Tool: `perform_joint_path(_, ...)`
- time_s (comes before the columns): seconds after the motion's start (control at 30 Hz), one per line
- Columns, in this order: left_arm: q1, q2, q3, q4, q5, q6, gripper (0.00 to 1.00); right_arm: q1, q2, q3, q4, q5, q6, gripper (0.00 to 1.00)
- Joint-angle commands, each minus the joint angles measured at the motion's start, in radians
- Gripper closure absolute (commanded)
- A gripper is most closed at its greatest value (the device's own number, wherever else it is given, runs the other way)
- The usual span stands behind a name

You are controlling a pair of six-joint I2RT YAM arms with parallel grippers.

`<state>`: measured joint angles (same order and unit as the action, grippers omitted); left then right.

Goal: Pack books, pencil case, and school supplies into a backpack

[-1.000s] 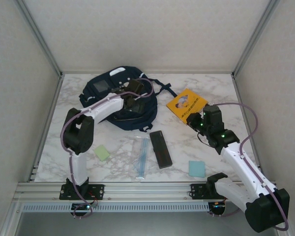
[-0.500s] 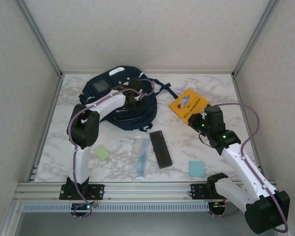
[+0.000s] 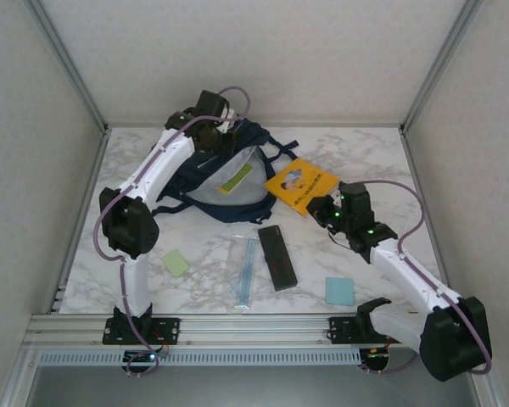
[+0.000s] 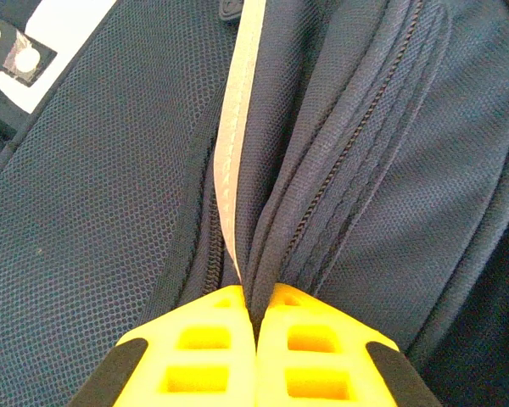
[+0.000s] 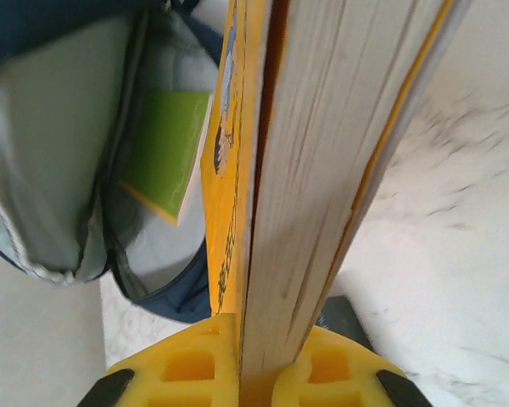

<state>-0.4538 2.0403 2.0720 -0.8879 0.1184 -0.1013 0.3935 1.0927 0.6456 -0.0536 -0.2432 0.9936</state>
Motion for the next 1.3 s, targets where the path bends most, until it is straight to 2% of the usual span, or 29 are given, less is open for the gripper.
perform_joint_path(0.0, -0.006, -0.045, 0.051, -0.017, 0.127, -0.03, 1.0, 0.067, 0.052, 0.02, 0.29, -0.063, 0.064, 1.0)
perform_joint_path(0.2, -0.003, -0.072, 0.032, 0.023, 0.197, -0.075, 1.0, 0.15, 0.286, 0.132, 0.455, -0.046, 0.071, 1.0)
perform_joint_path(0.4, -0.004, -0.094, 0.002, 0.049, 0.207, -0.099, 1.0, 0.195, 0.598, 0.359, 0.587, -0.127, 0.083, 1.0)
perform_joint_path(0.53, -0.004, -0.101, -0.007, 0.06, 0.218, -0.113, 1.0, 0.213, 0.823, 0.506, 0.709, -0.194, 0.163, 1.0)
perform_joint_path(0.77, -0.004, -0.116, -0.036, 0.076, 0.224, -0.126, 1.0, 0.267, 1.095, 0.752, 0.745, -0.15, 0.276, 1.0)
perform_joint_path(0.93, -0.003, -0.136, -0.06, 0.093, 0.221, -0.132, 1.0, 0.286, 1.17, 0.88, 0.575, -0.123, 0.312, 0.99)
perform_joint_path(1.03, -0.003, -0.147, -0.085, 0.111, 0.204, -0.134, 1.0, 0.286, 1.134, 0.835, 0.518, -0.09, 0.329, 0.73)
perform_joint_path(1.1, -0.002, -0.15, -0.105, 0.129, 0.199, -0.14, 1.0, 0.285, 1.093, 0.786, 0.503, -0.072, 0.314, 0.59)
perform_joint_path(1.27, 0.001, -0.144, -0.127, 0.163, 0.199, -0.157, 1.0, 0.267, 0.99, 0.695, 0.42, -0.094, 0.294, 0.46)
